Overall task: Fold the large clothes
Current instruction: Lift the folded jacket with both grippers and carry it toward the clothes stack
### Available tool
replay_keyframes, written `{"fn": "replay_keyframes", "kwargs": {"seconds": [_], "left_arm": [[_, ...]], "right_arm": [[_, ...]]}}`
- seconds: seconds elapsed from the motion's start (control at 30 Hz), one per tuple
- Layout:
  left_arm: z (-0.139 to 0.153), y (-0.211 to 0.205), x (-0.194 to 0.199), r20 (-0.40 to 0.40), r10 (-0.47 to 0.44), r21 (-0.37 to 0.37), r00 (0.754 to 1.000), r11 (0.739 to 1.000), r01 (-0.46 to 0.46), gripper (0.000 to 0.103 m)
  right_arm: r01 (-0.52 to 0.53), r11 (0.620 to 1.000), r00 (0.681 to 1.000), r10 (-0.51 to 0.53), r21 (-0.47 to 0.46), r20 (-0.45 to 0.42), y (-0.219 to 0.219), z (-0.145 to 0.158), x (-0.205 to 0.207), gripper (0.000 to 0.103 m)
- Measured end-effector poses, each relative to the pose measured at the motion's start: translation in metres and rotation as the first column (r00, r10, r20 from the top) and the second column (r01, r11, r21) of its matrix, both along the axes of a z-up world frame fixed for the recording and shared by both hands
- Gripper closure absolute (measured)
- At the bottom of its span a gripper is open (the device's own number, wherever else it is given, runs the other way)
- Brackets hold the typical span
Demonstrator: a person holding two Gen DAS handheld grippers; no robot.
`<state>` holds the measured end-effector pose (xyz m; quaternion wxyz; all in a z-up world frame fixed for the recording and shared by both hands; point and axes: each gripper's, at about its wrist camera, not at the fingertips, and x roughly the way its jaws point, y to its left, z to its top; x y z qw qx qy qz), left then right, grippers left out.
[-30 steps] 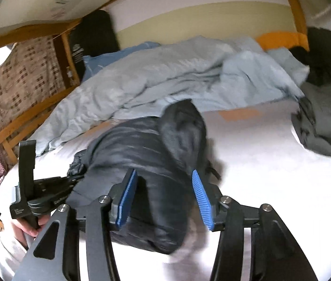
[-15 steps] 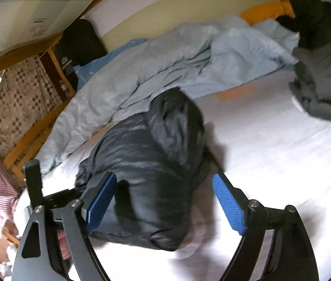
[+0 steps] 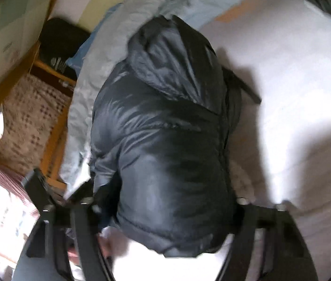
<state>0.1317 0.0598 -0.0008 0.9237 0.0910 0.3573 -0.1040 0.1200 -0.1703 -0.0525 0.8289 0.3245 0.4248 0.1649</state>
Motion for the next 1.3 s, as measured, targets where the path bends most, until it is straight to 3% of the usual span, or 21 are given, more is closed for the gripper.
{"fn": "replay_keyframes", "kwargs": {"seconds": [0.07, 0.13, 0.23, 0.27, 0.3, 0.33, 0.37, 0.4, 0.47, 0.53, 0.6, 0.73, 0.77, 0.87, 0.97, 1.0, 1.07, 1.17, 1.3], "left_arm": [[0.007, -0.012, -0.012, 0.065, 0.033, 0.098, 0.997, 0.994, -0.040, 0.098], [0.014, -0.018, -0.028, 0.117, 0.054, 0.136, 0.992, 0.988, -0.070, 0.097], [0.022, -0.020, -0.043, 0.141, 0.062, 0.163, 0.988, 0.983, -0.085, 0.082], [0.024, -0.019, -0.047, 0.157, 0.077, 0.170, 0.985, 0.980, -0.104, 0.061], [0.028, -0.016, -0.051, 0.182, 0.116, 0.175, 0.976, 0.973, -0.149, 0.022], [0.032, -0.010, -0.055, 0.226, 0.196, 0.172, 0.954, 0.956, -0.237, 0.003], [0.036, -0.003, -0.058, 0.260, 0.243, 0.135, 0.935, 0.949, -0.284, 0.002], [0.038, 0.005, -0.058, 0.242, 0.257, 0.085, 0.936, 0.955, -0.284, 0.002], [0.034, 0.017, -0.045, 0.090, 0.208, -0.002, 0.974, 0.978, -0.209, 0.002], [0.022, 0.028, -0.033, -0.043, 0.172, -0.106, 0.984, 0.979, -0.176, 0.002], [0.008, 0.040, -0.022, -0.156, 0.147, -0.213, 0.977, 0.960, -0.179, 0.001], [-0.031, 0.056, 0.002, -0.344, 0.067, -0.397, 0.937, 0.893, -0.209, 0.000], [-0.035, 0.056, 0.003, -0.341, 0.065, -0.406, 0.938, 0.890, -0.209, 0.000], [-0.033, 0.044, 0.000, -0.306, 0.071, -0.361, 0.949, 0.914, -0.185, 0.003], [-0.025, 0.042, -0.008, -0.257, 0.048, -0.429, 0.965, 0.889, -0.158, 0.041], [-0.016, 0.040, -0.012, -0.228, 0.054, -0.419, 0.972, 0.896, -0.148, 0.054], [0.003, 0.030, -0.019, -0.151, 0.042, -0.385, 0.988, 0.918, -0.098, 0.064], [0.024, 0.018, -0.032, -0.087, 0.017, -0.415, 0.996, 0.908, -0.052, 0.068], [0.058, -0.014, -0.049, 0.029, -0.016, -0.383, 0.999, 0.923, 0.026, 0.068]], "right_arm": [[0.001, 0.999, 1.000, -0.001, -0.036, 0.012, 0.002, 0.003, -0.002, 0.050], [0.000, 0.997, 1.000, 0.002, -0.071, 0.018, 0.005, 0.004, -0.003, 0.052], [-0.002, 0.995, 0.999, 0.005, -0.104, 0.032, 0.009, 0.006, -0.004, 0.053], [-0.003, 0.993, 0.999, 0.007, -0.121, 0.037, 0.010, 0.007, -0.004, 0.054], [-0.004, 0.990, 0.999, 0.010, -0.138, 0.040, 0.010, 0.009, -0.004, 0.054], [-0.007, 0.987, 0.999, 0.013, -0.161, 0.042, 0.012, 0.010, -0.004, 0.054], [-0.011, 0.985, 0.999, 0.019, -0.171, 0.043, 0.009, 0.009, -0.006, 0.054], [-0.014, 0.985, 0.999, 0.022, -0.171, 0.045, 0.009, 0.009, -0.006, 0.054], [-0.018, 0.987, 0.999, 0.026, -0.161, 0.044, 0.005, 0.008, -0.007, 0.054], [-0.020, 0.986, 0.999, 0.028, -0.167, 0.045, 0.010, 0.006, -0.005, 0.054], [-0.028, 0.982, 0.998, 0.038, -0.189, 0.052, 0.009, 0.005, -0.007, 0.054], [-0.044, 0.962, 0.994, 0.069, -0.269, 0.086, 0.016, 0.006, -0.009, 0.054], [-0.049, 0.955, 0.992, 0.080, -0.291, 0.094, 0.018, 0.006, -0.009, 0.054], [-0.047, 0.935, 0.990, 0.091, -0.350, 0.110, 0.025, 0.009, -0.010, 0.054], [-0.048, 0.925, 0.986, 0.104, -0.376, 0.130, 0.029, 0.018, -0.011, 0.060], [-0.056, 0.921, 0.983, 0.119, -0.385, 0.143, 0.029, 0.023, -0.011, 0.061], [-0.057, 0.898, 0.971, 0.151, -0.437, 0.183, 0.030, 0.039, -0.017, 0.063], [-0.014, 0.876, 0.956, 0.153, -0.482, 0.249, 0.020, 0.065, -0.029, 0.064], [0.025, 0.859, 0.932, 0.165, -0.511, 0.323, -0.010, 0.102, -0.040, 0.064]]}}
